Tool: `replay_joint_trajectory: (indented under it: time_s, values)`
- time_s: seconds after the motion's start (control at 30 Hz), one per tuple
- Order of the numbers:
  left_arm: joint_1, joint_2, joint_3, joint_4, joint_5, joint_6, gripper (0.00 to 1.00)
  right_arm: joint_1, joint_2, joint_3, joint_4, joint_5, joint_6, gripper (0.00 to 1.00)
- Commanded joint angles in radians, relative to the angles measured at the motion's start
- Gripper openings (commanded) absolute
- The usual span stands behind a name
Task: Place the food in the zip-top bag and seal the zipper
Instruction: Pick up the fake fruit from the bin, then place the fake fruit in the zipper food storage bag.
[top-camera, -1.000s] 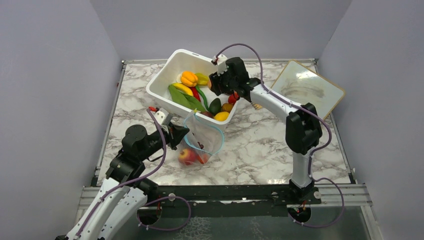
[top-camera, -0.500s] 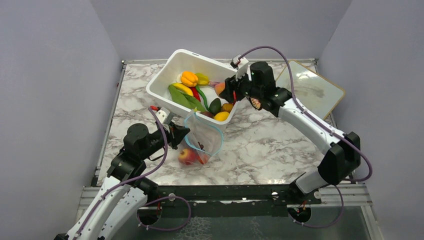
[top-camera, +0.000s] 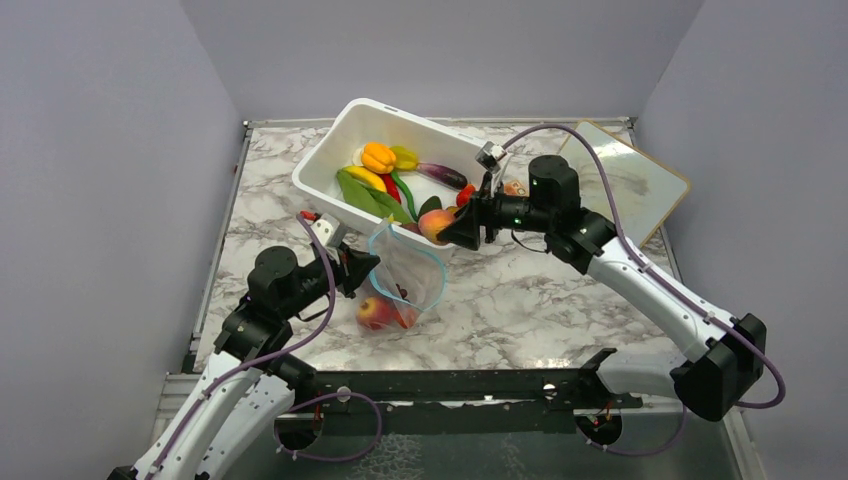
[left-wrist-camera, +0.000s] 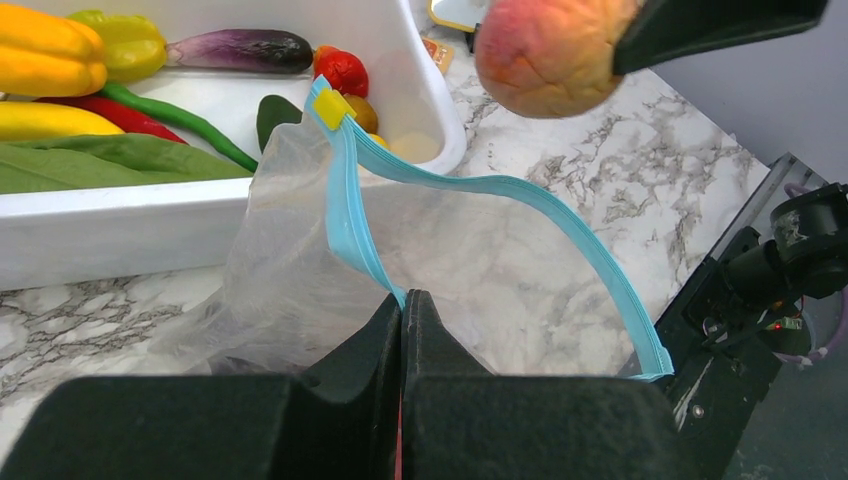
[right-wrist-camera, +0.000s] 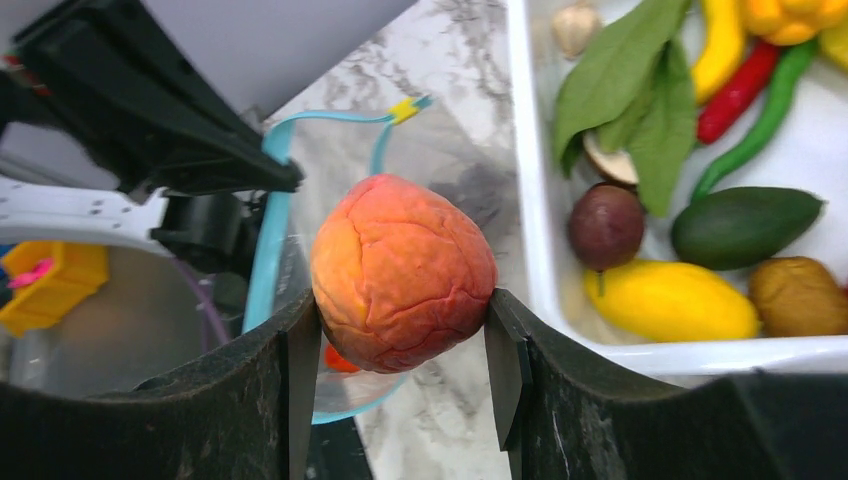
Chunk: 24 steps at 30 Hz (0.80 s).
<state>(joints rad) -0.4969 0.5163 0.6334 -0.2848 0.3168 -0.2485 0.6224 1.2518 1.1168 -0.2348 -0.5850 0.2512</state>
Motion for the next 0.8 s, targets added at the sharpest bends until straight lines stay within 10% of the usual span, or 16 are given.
replay_joint_trajectory:
  time_s: [0.0,0.77]
  values:
    - [0.004,0.003,-0.001,0.021,-0.023,0.003,0.0,0.032,-0.054,-0.047,0.093,-0.136,0.137,0.3]
    - [0.004,-0.011,-0.002,0.021,-0.018,0.007,0.0,0.161,0.034,-0.044,0.032,0.017,0.253,0.57]
